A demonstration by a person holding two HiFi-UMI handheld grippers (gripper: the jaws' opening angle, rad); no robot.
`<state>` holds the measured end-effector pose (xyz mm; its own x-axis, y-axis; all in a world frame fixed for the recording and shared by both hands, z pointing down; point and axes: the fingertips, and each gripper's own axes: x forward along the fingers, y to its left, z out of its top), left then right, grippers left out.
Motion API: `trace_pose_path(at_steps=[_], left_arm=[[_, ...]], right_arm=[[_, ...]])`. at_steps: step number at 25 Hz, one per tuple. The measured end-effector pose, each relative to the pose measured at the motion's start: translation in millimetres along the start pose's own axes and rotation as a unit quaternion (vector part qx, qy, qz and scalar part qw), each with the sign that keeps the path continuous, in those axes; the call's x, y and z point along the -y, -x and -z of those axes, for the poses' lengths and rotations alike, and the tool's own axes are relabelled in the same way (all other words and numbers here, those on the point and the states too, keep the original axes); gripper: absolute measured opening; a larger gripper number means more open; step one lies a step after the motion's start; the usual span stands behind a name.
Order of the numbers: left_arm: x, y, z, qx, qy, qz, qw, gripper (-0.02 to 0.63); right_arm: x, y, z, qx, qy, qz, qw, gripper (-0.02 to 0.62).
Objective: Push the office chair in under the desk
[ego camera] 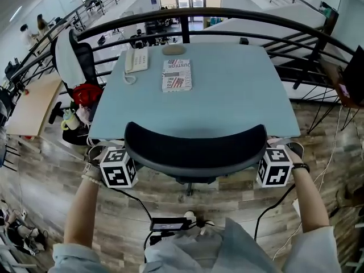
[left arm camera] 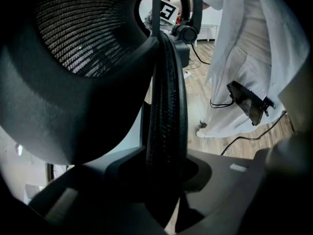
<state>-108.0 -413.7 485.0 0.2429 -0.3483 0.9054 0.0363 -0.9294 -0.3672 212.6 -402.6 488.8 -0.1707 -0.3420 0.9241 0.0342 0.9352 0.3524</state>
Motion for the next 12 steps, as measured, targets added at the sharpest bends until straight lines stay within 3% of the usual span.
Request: trace_pose_path(at_steps=[12], left_arm=[[-33.8,-14.1,5.3,0.010,-0.016,0.007,0.9998,0.127]], right_arm=[[24.1,-6.5,2.0,-0.008,-0.019,0.009,1.000,0.132]])
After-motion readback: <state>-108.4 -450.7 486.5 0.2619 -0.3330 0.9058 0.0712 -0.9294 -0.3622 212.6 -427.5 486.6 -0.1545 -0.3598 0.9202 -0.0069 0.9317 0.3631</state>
